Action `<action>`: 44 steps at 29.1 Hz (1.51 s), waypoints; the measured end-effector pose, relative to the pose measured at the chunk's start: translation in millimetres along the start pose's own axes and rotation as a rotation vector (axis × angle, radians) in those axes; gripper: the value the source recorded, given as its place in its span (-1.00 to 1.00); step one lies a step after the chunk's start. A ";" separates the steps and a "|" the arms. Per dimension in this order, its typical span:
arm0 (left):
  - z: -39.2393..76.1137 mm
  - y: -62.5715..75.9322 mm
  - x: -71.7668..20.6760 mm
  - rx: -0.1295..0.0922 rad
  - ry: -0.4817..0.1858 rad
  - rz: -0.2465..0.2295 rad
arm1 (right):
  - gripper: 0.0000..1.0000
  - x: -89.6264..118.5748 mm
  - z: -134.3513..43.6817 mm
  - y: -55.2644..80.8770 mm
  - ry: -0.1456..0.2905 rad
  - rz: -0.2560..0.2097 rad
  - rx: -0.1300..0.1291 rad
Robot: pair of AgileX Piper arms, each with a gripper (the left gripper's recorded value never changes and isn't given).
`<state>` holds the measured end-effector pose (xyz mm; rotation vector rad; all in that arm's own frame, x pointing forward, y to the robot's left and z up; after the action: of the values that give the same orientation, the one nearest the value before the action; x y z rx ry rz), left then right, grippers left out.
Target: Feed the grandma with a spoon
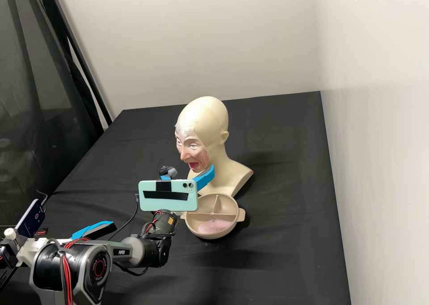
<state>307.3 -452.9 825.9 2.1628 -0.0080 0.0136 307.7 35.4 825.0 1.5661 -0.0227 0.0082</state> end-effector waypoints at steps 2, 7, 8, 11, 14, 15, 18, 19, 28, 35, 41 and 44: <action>0.0 0.0 0.0 0.000 0.000 0.000 | 1.00 0.0 0.0 0.0 0.000 0.000 0.000; 0.0 0.0 0.0 0.000 0.000 0.000 | 1.00 0.0 0.0 0.0 0.000 0.000 0.000; 0.0 0.0 0.0 0.000 0.000 0.000 | 1.00 0.0 0.0 0.0 0.000 0.000 0.000; 0.0 0.0 0.0 0.000 0.000 0.000 | 1.00 0.0 0.0 0.0 0.000 0.000 0.000; 0.0 0.0 0.0 0.000 0.000 0.000 | 1.00 0.0 0.0 0.0 0.000 0.000 0.000; 0.0 0.0 0.0 0.000 0.000 0.000 | 1.00 0.0 0.0 0.0 0.000 0.000 0.000; 0.0 0.0 0.0 0.000 0.000 0.000 | 1.00 0.0 0.0 0.0 0.000 0.000 0.000; -0.8 -0.5 0.2 0.000 0.003 -0.002 | 1.00 0.0 0.0 0.0 0.000 0.000 0.000; -29.4 -8.2 7.8 -0.001 0.095 -0.030 | 1.00 0.0 0.0 0.0 0.000 0.000 0.000; -59.4 -23.0 10.9 -0.039 0.196 -0.108 | 1.00 0.0 0.0 0.0 0.000 0.000 0.000; -78.0 -26.5 8.6 -0.057 0.256 -0.116 | 1.00 0.0 0.0 0.0 0.000 0.000 0.000; -87.7 -30.5 9.3 -0.065 0.285 -0.125 | 1.00 0.0 0.0 0.0 0.000 0.000 0.000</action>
<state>316.3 -363.1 849.7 2.0750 0.2867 0.2452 307.7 35.4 825.0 1.5661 -0.0227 0.0082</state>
